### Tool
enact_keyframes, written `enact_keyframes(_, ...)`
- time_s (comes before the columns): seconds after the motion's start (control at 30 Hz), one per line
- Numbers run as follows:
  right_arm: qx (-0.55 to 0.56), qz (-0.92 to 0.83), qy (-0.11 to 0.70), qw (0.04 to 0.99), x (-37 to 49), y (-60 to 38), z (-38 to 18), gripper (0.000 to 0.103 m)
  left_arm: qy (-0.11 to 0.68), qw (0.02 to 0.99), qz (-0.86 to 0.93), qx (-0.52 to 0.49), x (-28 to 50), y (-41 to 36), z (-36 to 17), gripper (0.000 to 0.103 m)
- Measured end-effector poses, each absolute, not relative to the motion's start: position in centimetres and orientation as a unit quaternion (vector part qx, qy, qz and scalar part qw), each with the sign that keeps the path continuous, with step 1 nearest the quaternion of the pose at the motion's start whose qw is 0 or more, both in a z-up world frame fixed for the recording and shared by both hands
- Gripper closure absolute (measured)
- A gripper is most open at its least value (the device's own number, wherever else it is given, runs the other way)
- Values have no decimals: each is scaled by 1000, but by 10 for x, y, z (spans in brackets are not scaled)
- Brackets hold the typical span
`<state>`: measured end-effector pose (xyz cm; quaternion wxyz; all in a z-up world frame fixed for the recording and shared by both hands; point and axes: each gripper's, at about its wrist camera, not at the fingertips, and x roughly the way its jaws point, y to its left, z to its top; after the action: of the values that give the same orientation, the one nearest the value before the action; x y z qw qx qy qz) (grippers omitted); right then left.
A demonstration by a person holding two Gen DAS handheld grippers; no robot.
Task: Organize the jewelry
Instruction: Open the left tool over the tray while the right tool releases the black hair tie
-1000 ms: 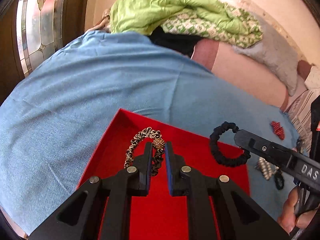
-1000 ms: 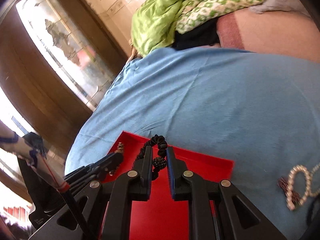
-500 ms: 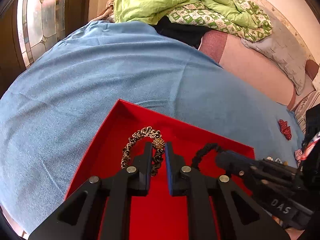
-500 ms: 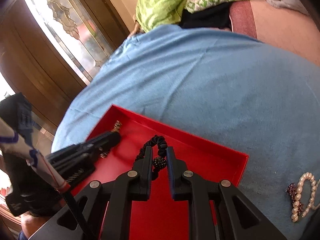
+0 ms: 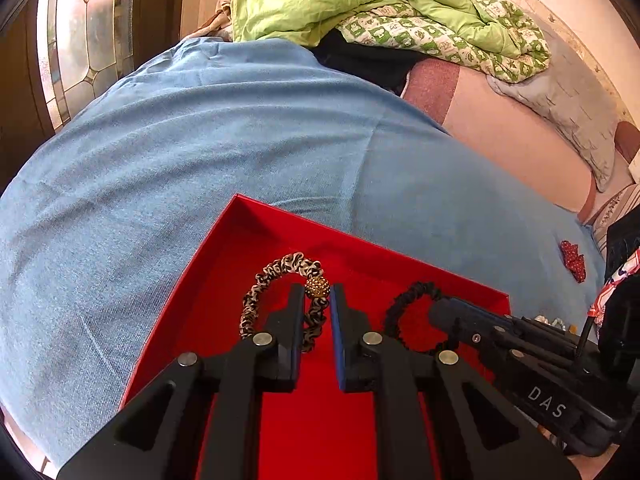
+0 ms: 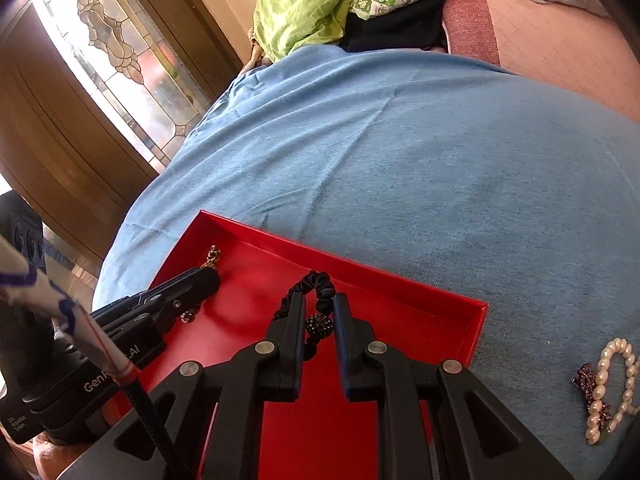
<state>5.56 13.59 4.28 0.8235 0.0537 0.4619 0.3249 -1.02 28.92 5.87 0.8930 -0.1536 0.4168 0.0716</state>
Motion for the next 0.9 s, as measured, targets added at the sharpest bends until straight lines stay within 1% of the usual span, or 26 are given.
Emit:
enact_keyframes(0.17,46,317,457,830,55,136,45,87,417,893,74,-153,-10,289,60,91)
enact_keyframes(0.23,48,315,458,830,55,134,45,84,417,893,75,-153,-11,290,60,87)
enact_keyframes(0.3,53,312,458,831,55,133,46,81,415,893,78,-152,-12,290,62,78)
enact_keyframes(0.33,54,312,458,831,56,132,46,79,414,894,78,-153,-12,290,62,78)
enact_keyframes(0.57,65,317,443,836,53,128,55,79,407,897,78,-153,-14,289,65,77)
enact_keyframes(0.67,67,316,438,839,52,125,59,79,404,898,80,-151,-15,286,66,75)
enact_keyframes(0.9,76,311,430,844,47,110,65,79,380,908,78,-155,-22,280,75,74)
